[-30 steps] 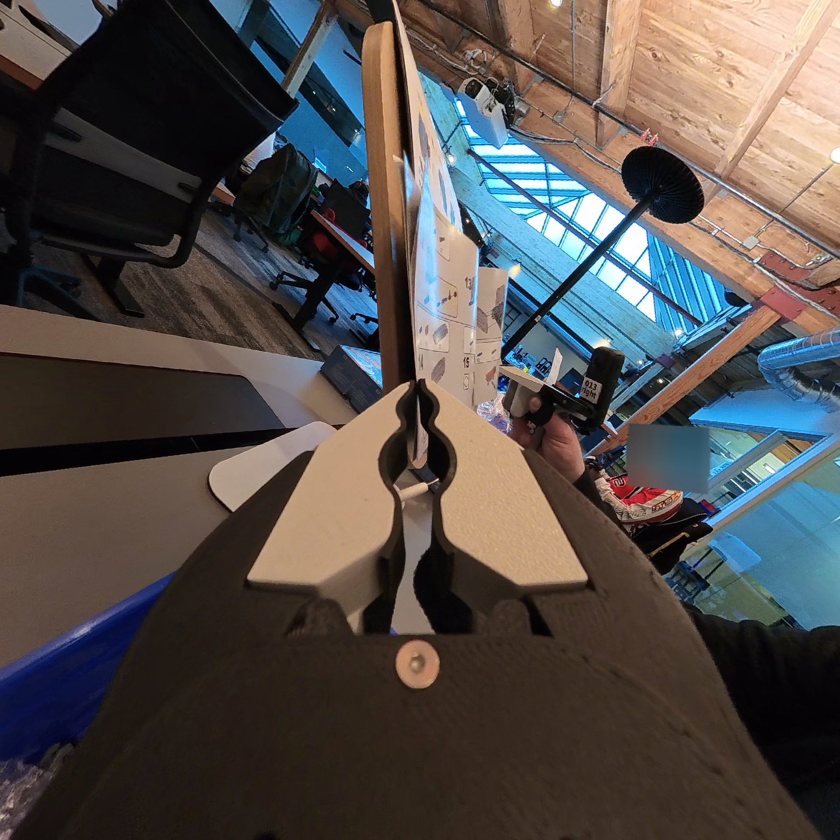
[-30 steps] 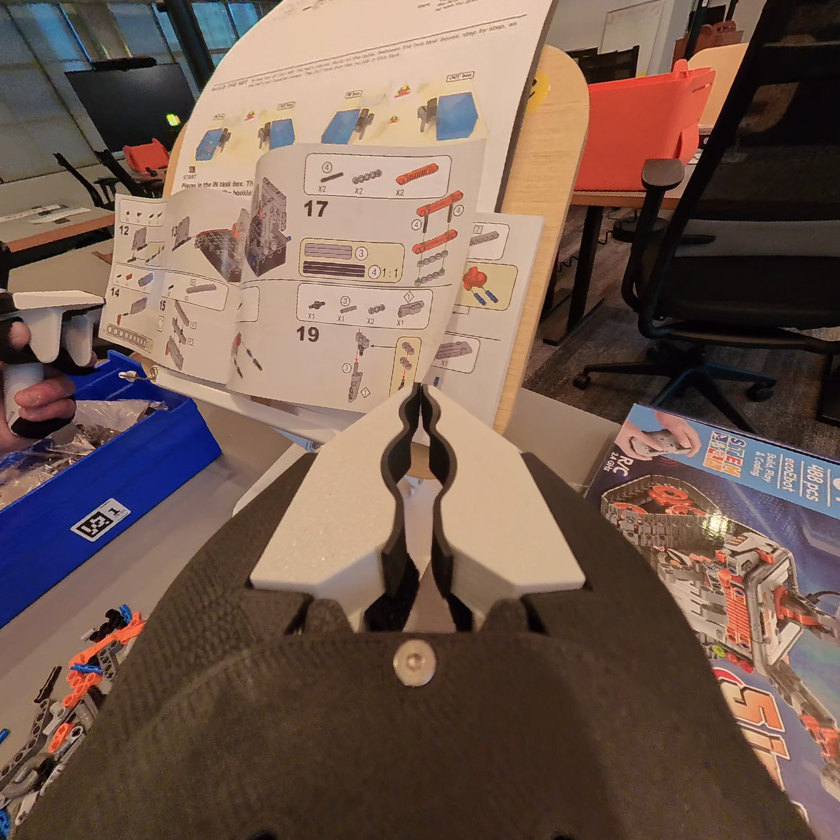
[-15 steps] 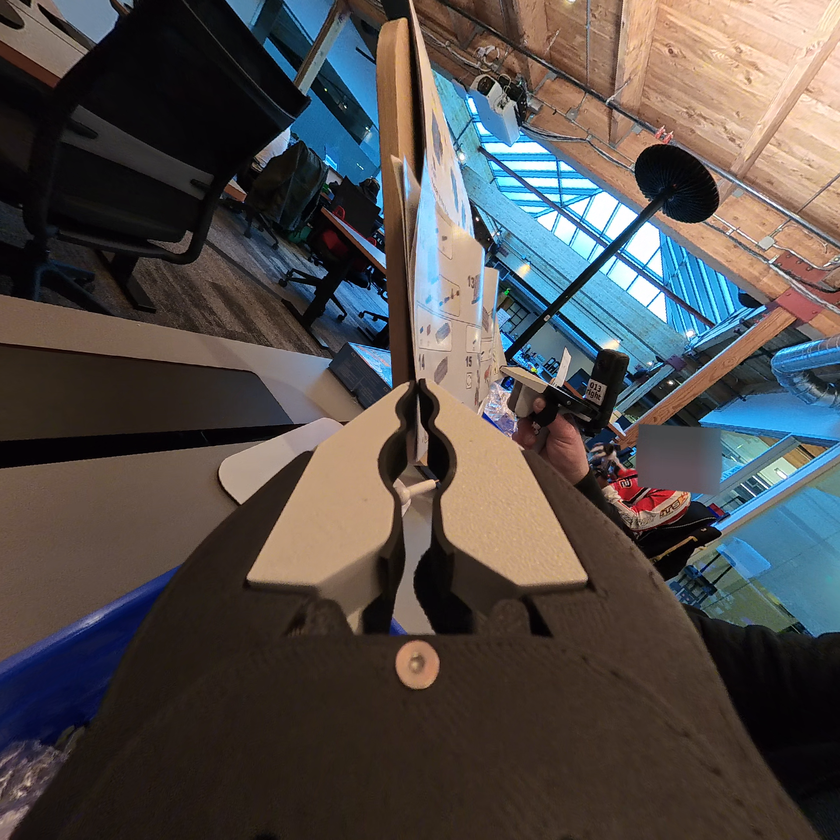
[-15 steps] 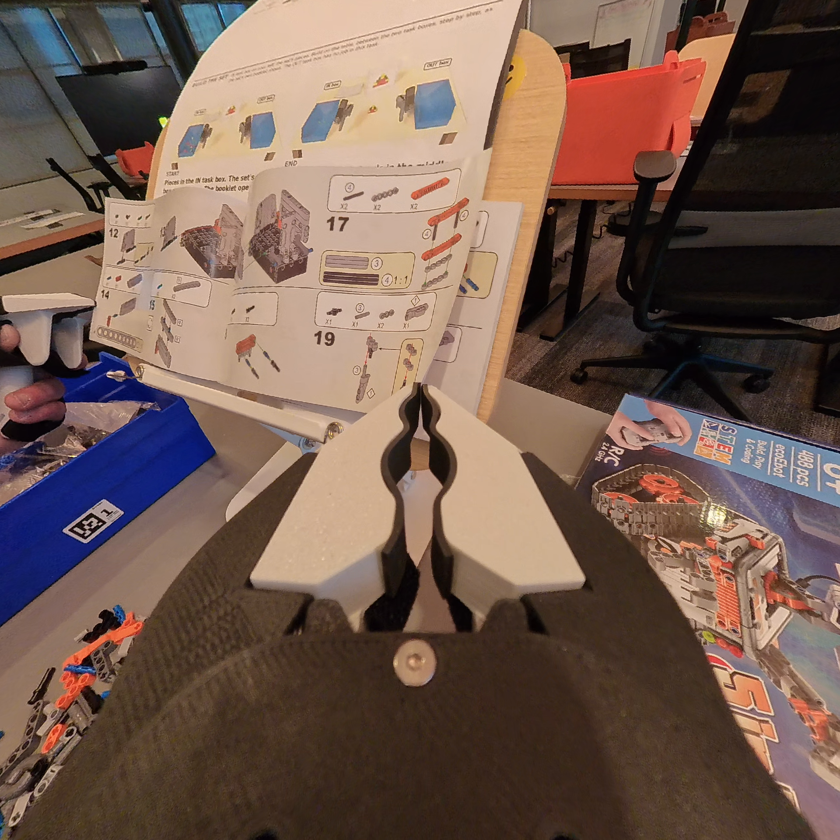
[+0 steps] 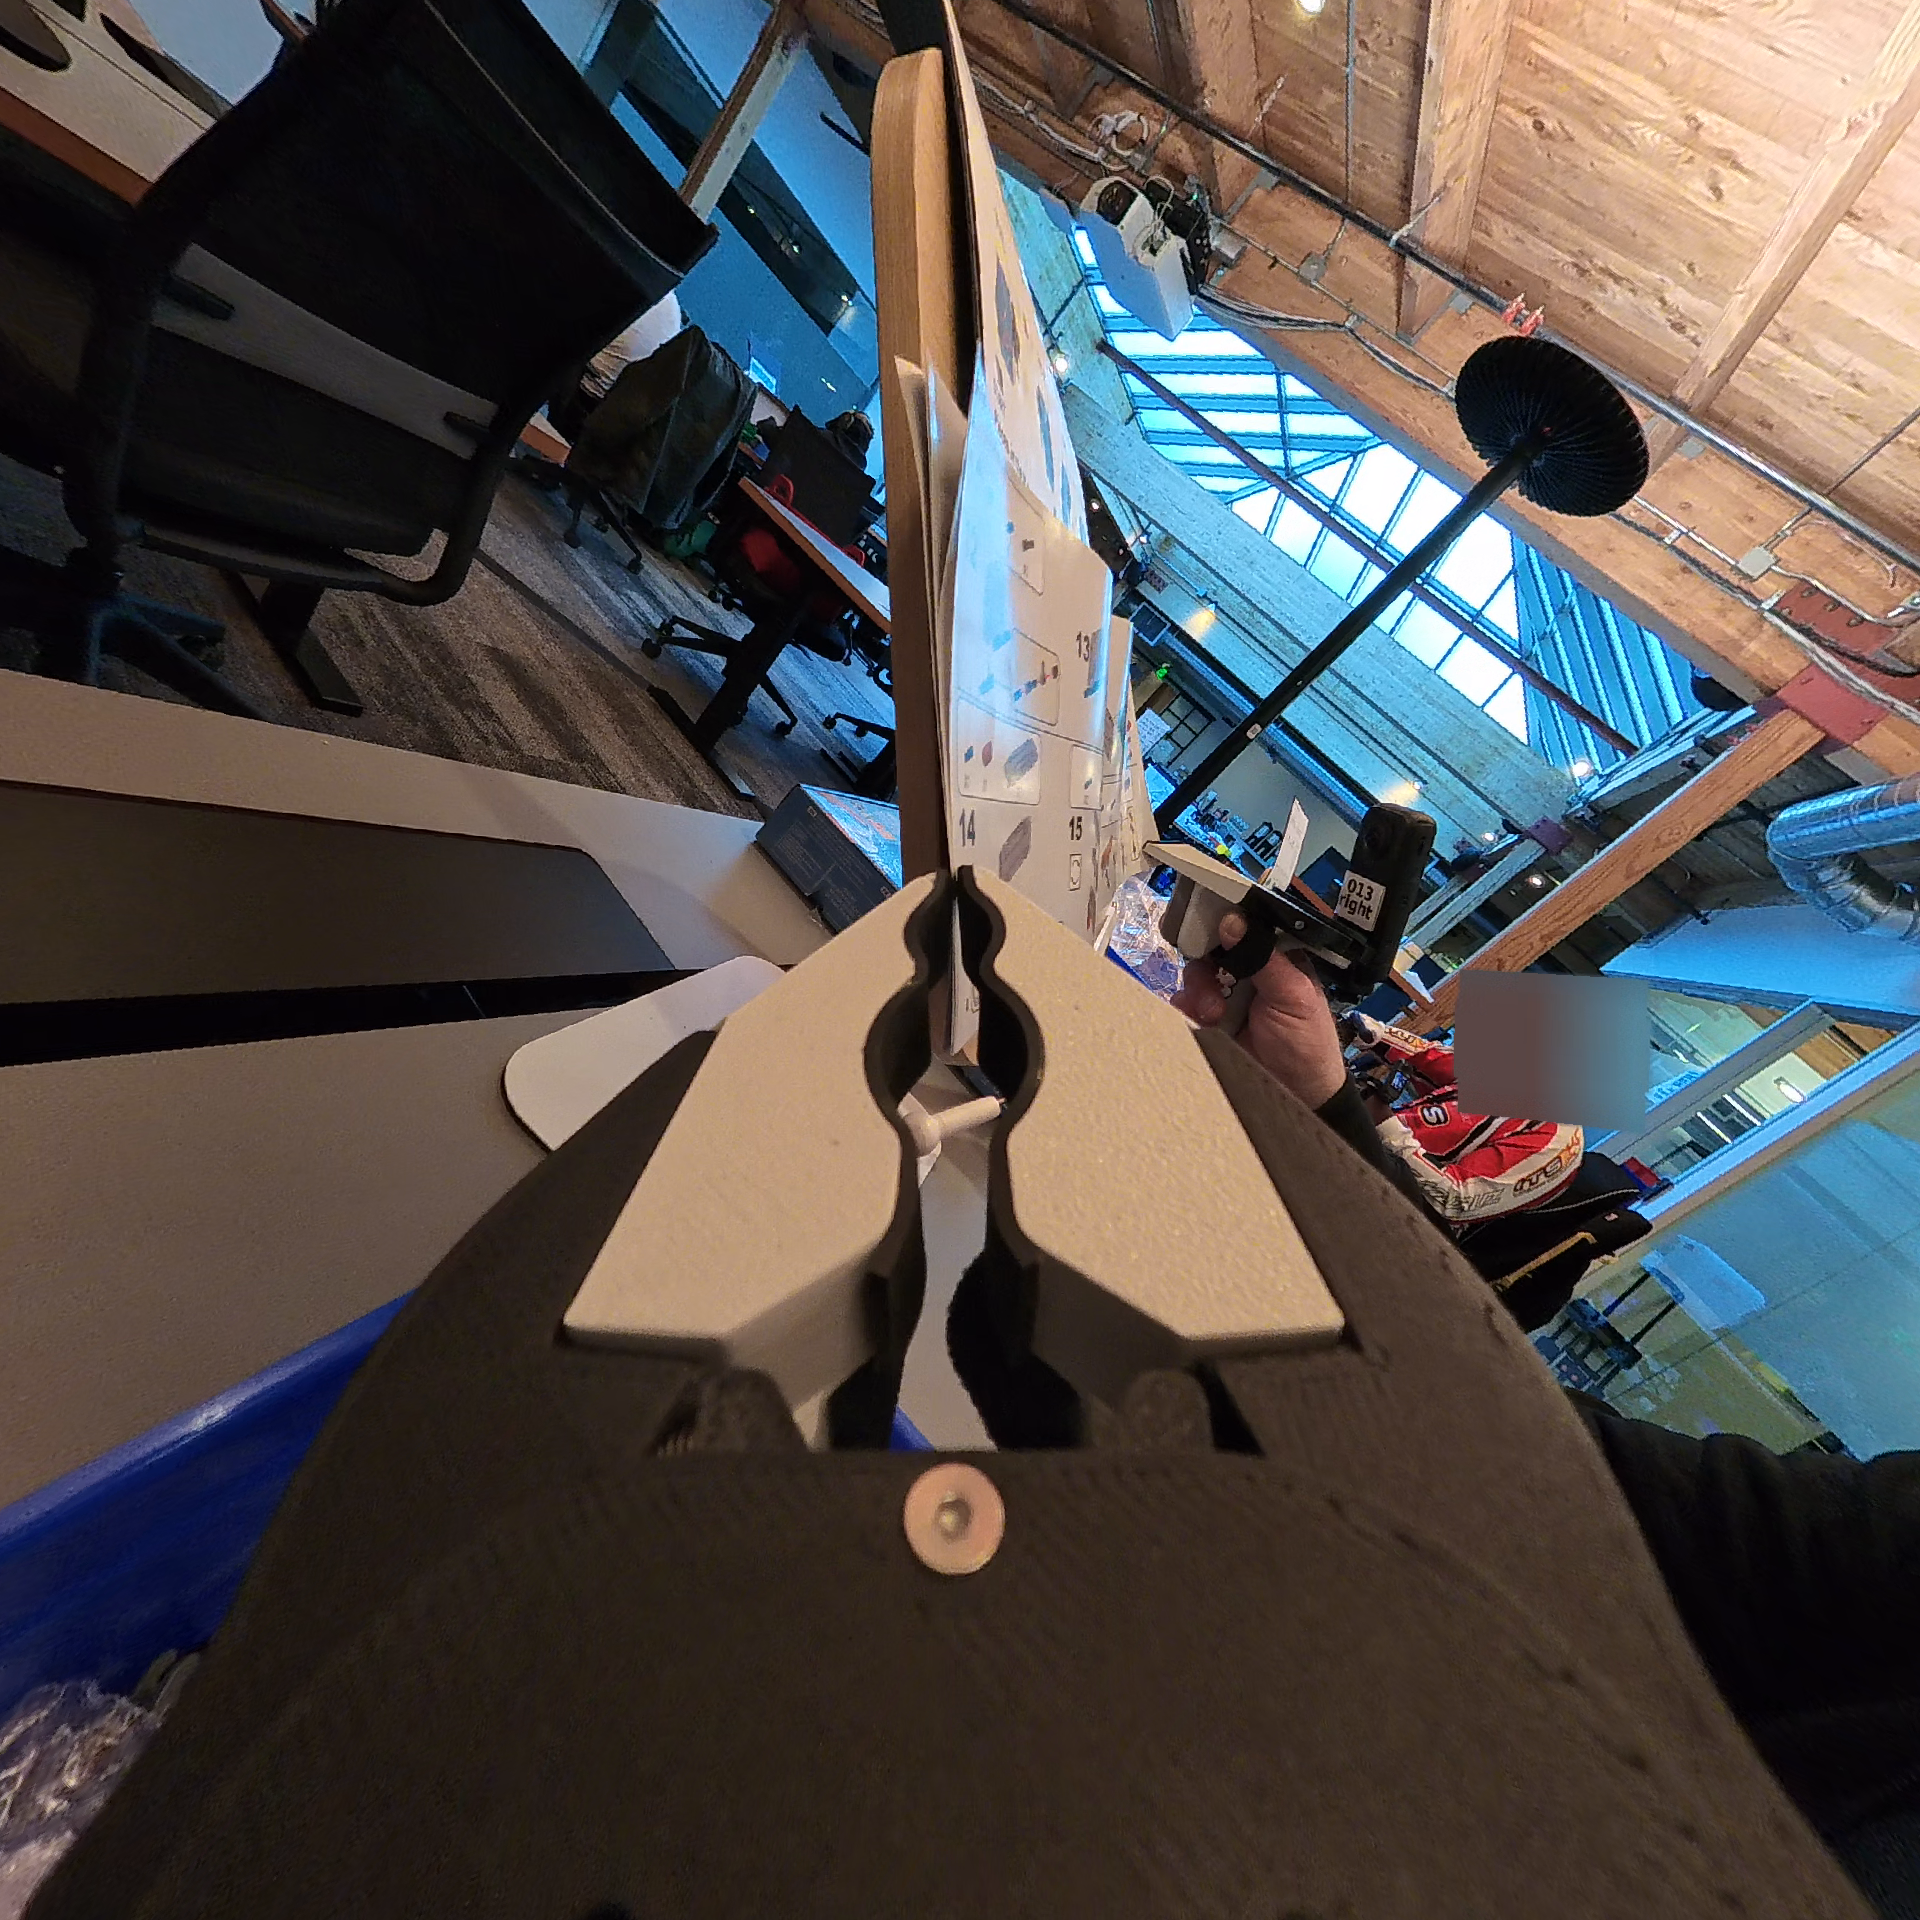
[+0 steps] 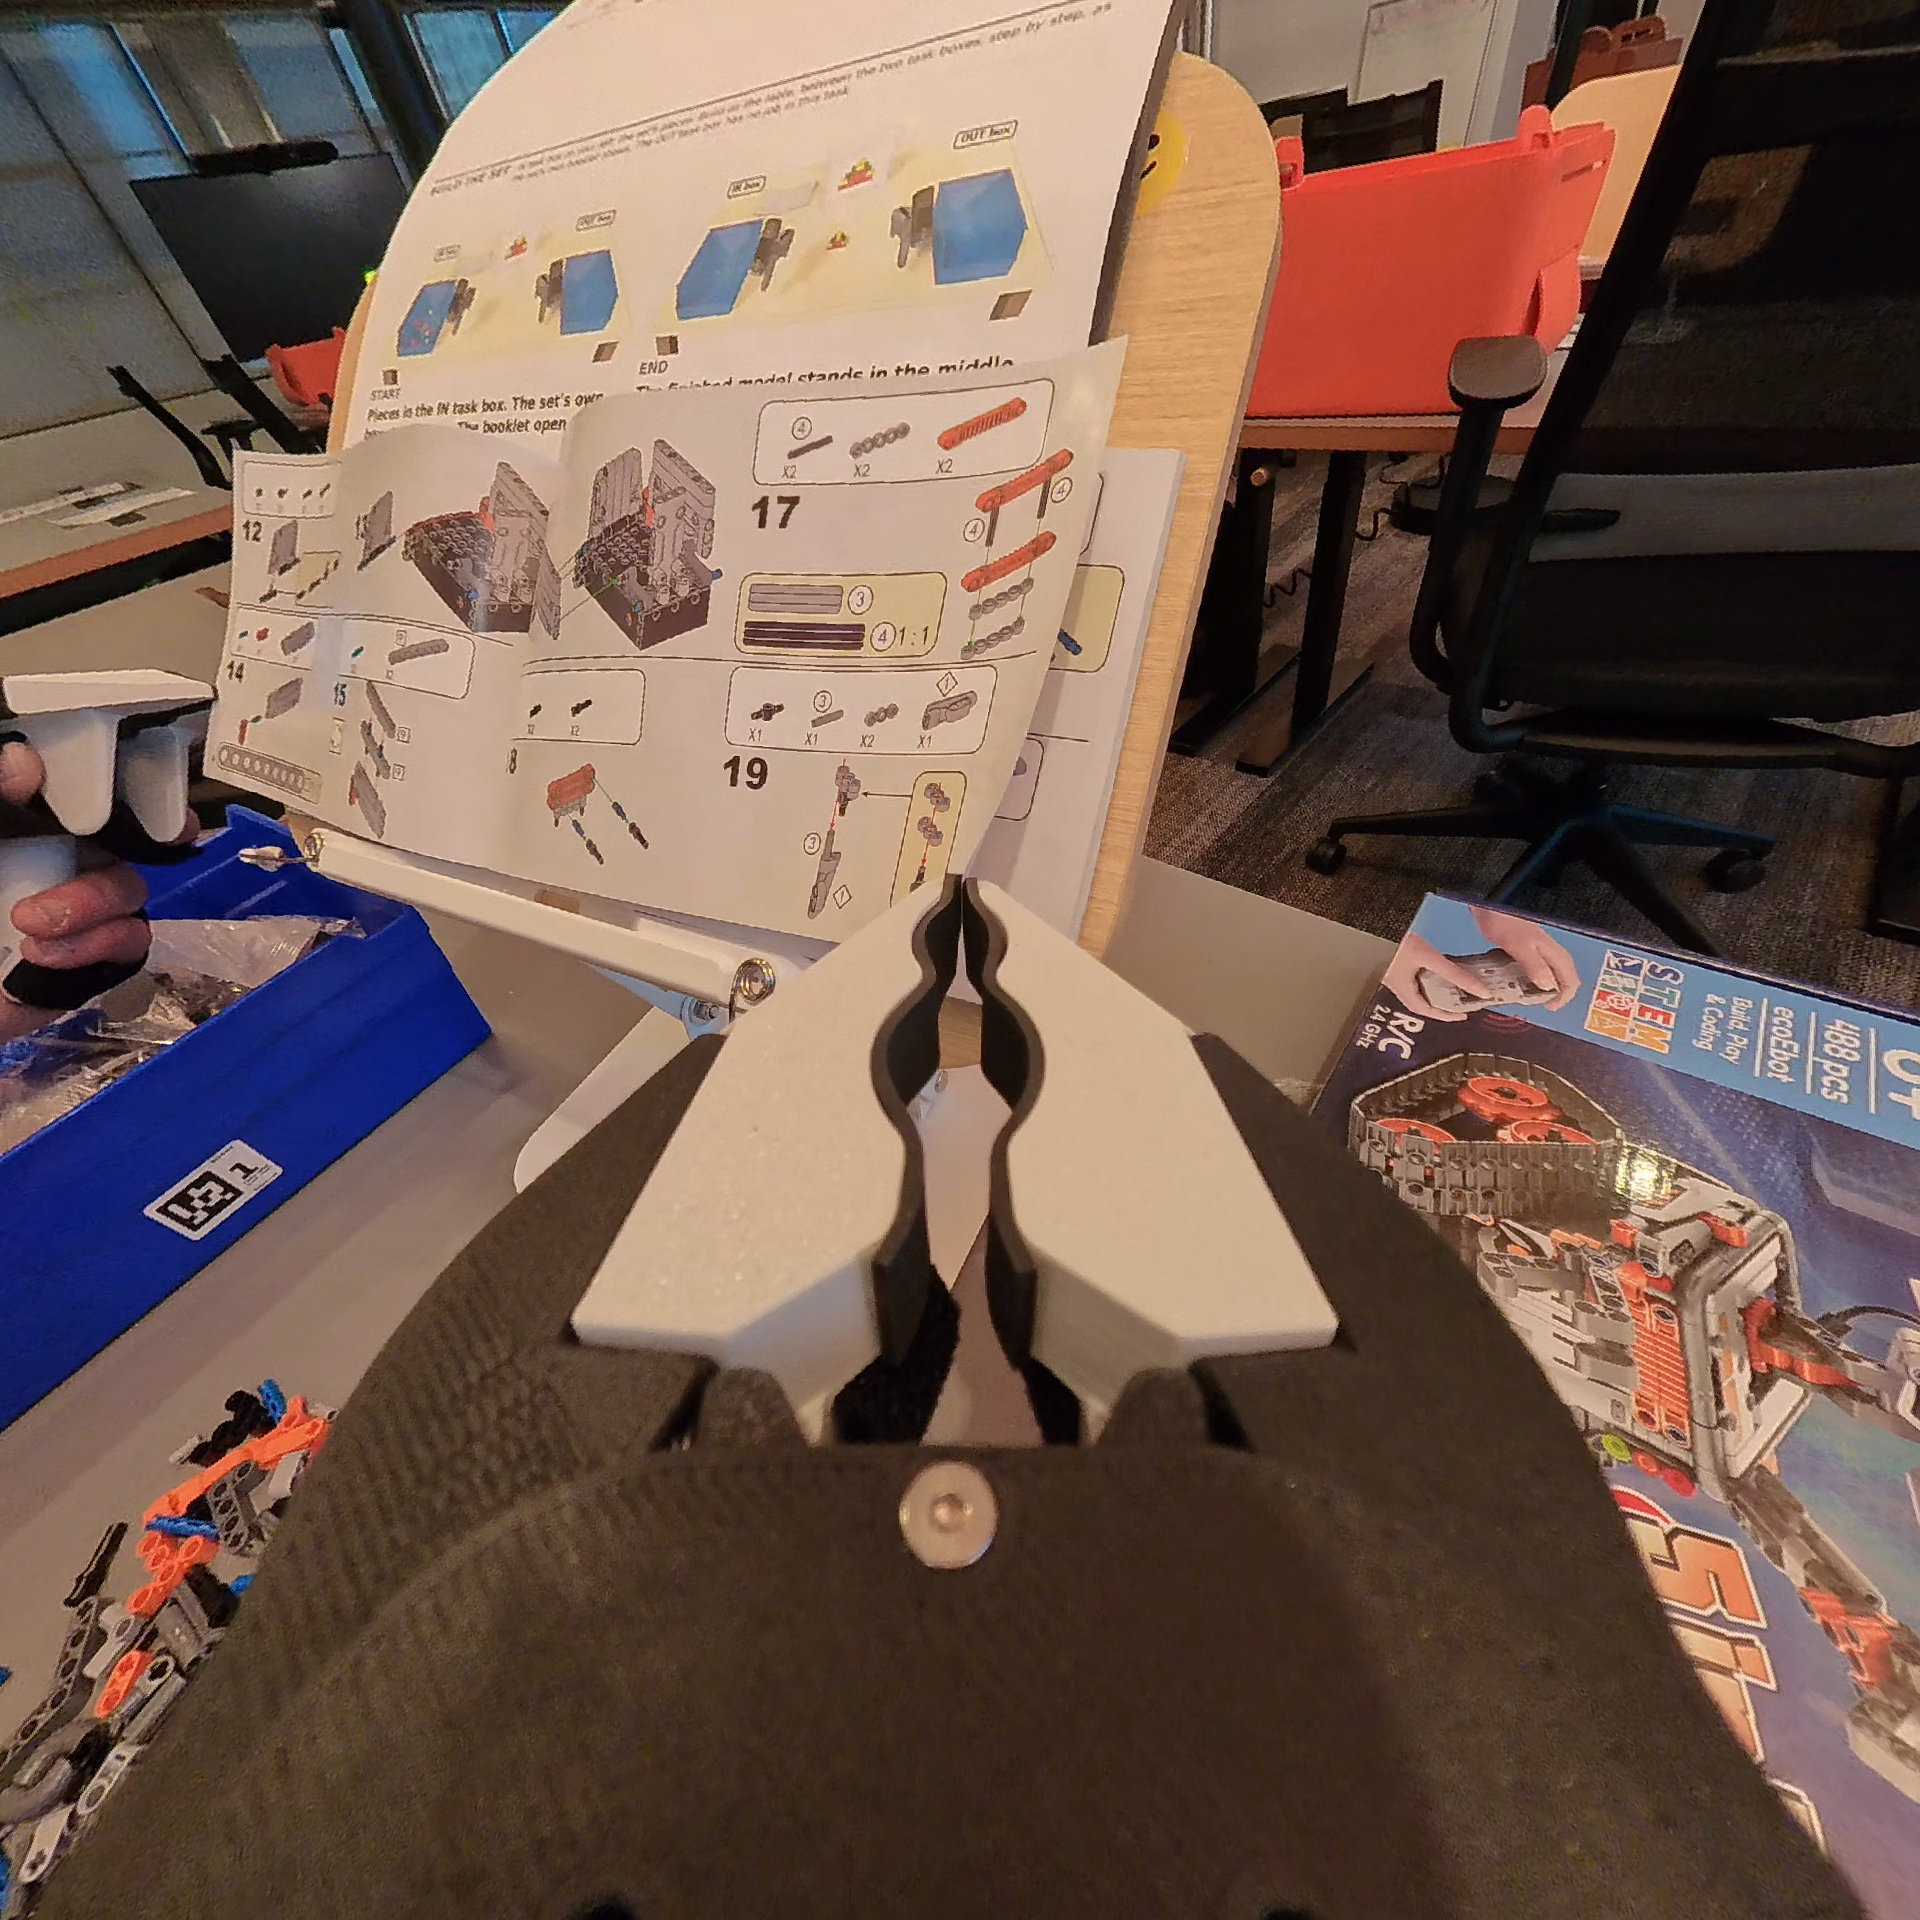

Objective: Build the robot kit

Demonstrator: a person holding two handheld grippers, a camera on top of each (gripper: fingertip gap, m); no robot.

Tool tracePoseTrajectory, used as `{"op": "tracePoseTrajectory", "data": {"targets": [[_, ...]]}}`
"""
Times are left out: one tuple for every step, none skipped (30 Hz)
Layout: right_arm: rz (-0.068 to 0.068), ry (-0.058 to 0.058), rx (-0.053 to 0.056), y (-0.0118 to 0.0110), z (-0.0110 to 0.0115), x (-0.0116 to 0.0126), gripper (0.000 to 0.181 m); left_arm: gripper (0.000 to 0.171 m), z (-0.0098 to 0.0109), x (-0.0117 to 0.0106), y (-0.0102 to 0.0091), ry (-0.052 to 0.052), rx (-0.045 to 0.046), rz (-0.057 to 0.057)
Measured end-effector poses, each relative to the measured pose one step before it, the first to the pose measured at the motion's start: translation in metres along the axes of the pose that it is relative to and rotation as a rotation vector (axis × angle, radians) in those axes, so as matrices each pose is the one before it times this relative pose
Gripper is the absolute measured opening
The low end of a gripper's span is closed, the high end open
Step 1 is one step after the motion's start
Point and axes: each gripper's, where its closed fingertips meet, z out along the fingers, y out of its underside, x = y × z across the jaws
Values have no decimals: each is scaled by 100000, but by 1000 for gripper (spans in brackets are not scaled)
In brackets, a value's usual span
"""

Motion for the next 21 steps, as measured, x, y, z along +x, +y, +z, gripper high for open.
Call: {"op": "tracePoseTrajectory", "data": {"targets": [[35, -52, 11, 6, 0, 6, 0, 0, -10, -23, -5, -42, 65, -93], [4, -93, 53, -15, -4, -23, 0, 0, -17, -10, -9, -38, 61, -105], [-37, -76, 8, -18, -8, -19, 0, 0, -9, -2, -7, -9, 85, -86], [-52, -65, 21, -27, -23, -20, 0, 0, -20, 0, -19, -19, 107, -38], [19, -167, 29, -28, -22, -39, 0, 0, -5, 12, -8, 0, 27, 1], [1, -214, 26, -35, -38, -49, 0, 0, -21, 10, -5, -8, -6, 13], [-83, -164, 60, -60, -31, -44, 0, 0, -23, 9, -38, -58, 156, 11], [-127, -84, 101, -72, -51, -28, 0, 0, -30, 1, -43, -62, 279, -74], [-75, -135, 14, -53, -42, -35, 0, 0, -23, 22, -49, 79, 248, -73], [-77, -191, 28, -67, -37, -36, 0, 0, -16, 36, -20, 151, 44, 51], [-128, -155, 95, -94, -33, -45, 0, 0, 1, 2, -12, -63, -23, 36], [-147, -134, 79, -87, -45, -56, 0, 0, 8, -8, -26, -149, 82, 5], [-129, -174, 110, -90, -40, -77, 0, 0, 26, 5, 10, -89, -26, 7], [-188, -156, 162, -111, -48, -103, 0, 0, 45, 6, 44, -21, -256, 57], [-334, -59, 118, -112, -47, -109, 0, 0, 60, 7, 34, -82, -280, 109], [-386, -86, 29, -108, -52, -123, 0, 0, 47, 14, 16, -85, -144, 79], [-326, -262, 170, -164, -70, -154, 0, 0, 42, 24, -4, -20, -16, 57], [-440, -232, 293, -213, -97, -174, 0, 1, 36, 29, -9, -74, -15, 42], [-706, -15, 162, -218, -135, -148, 0, 0, 20, 5, -8, -232, -36, 70], [-870, -1, -153, -193, -173, -138, 0, 1, 18, 23, -22, -263, 44, 166], [-891, -242, -366, -185, -194, -157, 0, 1, 5, 79, -54, -127, 129, 232]]}}
